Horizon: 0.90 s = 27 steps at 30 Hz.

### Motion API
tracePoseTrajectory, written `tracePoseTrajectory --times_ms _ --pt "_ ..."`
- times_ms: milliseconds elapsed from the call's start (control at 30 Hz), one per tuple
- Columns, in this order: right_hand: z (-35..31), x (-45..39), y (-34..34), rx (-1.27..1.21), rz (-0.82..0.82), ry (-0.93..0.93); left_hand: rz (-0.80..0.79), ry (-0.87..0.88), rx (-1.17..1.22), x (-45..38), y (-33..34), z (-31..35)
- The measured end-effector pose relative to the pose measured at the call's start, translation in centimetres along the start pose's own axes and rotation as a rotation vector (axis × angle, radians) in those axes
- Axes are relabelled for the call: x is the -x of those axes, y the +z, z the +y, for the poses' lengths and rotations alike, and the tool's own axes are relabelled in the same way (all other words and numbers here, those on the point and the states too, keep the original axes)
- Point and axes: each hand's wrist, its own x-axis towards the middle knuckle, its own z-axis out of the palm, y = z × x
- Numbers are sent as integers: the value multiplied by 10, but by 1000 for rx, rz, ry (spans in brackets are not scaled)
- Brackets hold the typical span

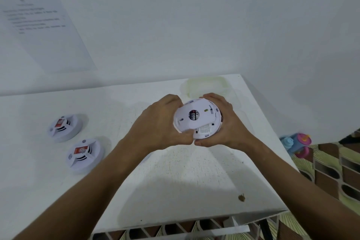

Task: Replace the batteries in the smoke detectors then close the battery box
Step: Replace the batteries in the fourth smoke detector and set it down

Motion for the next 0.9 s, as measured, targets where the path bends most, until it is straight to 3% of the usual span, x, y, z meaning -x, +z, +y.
tracePoseTrajectory --times_ms 233,600,900 --pt "12 17 -26 -84 -7 23 135 -156 35 21 1 -27" --pt "32 45 -67 -10 -85 106 -250 -283 -42 63 87 -43" --pt "37 46 -49 -63 -154 77 -274 -324 -19 65 94 -50"
